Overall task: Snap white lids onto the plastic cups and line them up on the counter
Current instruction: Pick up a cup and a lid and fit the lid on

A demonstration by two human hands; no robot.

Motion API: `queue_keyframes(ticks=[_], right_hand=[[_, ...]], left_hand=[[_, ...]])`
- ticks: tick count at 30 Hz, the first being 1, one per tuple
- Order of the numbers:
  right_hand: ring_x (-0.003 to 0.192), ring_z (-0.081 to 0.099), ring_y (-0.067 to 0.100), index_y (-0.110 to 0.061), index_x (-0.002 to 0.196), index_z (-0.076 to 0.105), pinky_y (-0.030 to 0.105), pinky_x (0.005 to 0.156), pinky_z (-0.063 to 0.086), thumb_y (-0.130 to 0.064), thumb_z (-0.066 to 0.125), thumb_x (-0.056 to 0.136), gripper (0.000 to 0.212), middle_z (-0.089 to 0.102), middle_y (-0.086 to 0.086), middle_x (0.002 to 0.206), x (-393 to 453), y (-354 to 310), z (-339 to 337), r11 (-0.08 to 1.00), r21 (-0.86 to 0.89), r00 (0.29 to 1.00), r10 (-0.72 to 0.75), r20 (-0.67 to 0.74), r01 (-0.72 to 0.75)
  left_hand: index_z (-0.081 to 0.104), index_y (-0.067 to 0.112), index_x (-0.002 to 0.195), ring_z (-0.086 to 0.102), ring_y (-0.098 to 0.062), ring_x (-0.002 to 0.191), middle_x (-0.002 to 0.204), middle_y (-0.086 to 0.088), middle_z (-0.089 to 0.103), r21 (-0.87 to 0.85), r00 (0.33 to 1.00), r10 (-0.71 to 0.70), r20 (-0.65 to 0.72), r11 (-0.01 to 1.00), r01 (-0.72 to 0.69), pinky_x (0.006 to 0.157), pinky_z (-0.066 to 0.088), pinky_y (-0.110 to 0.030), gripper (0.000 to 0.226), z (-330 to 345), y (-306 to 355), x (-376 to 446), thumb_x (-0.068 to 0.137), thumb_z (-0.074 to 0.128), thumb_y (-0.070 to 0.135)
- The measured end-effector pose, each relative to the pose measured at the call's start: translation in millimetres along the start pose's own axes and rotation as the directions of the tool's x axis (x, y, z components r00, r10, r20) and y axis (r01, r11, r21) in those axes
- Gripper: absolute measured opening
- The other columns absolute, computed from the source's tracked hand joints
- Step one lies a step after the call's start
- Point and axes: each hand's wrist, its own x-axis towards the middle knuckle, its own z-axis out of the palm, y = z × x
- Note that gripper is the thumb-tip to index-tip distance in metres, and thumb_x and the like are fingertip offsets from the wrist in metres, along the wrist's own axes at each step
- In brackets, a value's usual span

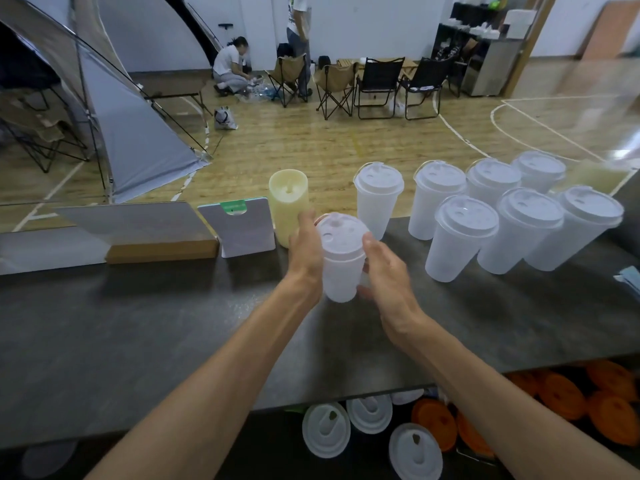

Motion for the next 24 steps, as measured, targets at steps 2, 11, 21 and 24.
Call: queue_keyframes(ticks=[2,11,21,24], right_hand=[[0.11,0.069,0.012,-0.034,0.106,0.071,0.051,0.104,0.051,-0.041,0.052,0.102,0.021,0.076,-0.013,0.108,6,-5,-16,1.0,-0.005,1.0,-0.004,-0.016,0.004],[0.114,0.066,0.016,-0.039,0.109,0.069,0.053,0.106,0.049,-0.046,0.051,0.101,0.021,0.073,-0.011,0.114,33,-7,-58,0.999,0.009,0.988,0.034,-0.149,-0.033],[0.119,0.064,0.013,-0.046,0.105,0.07,0.048,0.109,0.047,-0.061,0.052,0.096,0.025,0.072,-0.013,0.121,23,-2,-63,0.999,0.039,0.988,0.019,-0.154,-0.014],[0.123,0.057,0.013,-0.042,0.108,0.061,0.046,0.108,0.044,-0.066,0.05,0.087,0.034,0.064,-0.012,0.123,5,7,-62,0.995,0.074,0.968,0.078,-0.24,-0.061]], left_hand=[[0.065,0.016,0.077,0.066,-0.023,0.072,0.075,-0.003,0.072,0.041,0.999,-0.044,0.001,0.998,0.044,0.066,0.049,-0.031,0.047,24,0,10,0.092,0.036,0.049],[0.069,0.012,0.113,0.069,-0.034,0.099,0.108,-0.012,0.073,0.121,0.997,-0.072,0.023,0.99,0.069,0.096,0.055,-0.048,0.07,92,-6,25,0.09,0.029,0.064],[0.071,0.013,0.105,0.067,-0.03,0.098,0.106,-0.009,0.074,0.207,0.999,-0.036,0.011,0.978,0.033,0.093,0.054,-0.041,0.067,87,-9,23,0.093,0.03,0.065],[0.071,0.015,0.083,0.069,-0.029,0.098,0.097,-0.01,0.076,0.289,0.999,0.029,0.013,0.957,-0.032,0.098,0.051,-0.044,0.061,56,-13,18,0.1,0.03,0.056]])
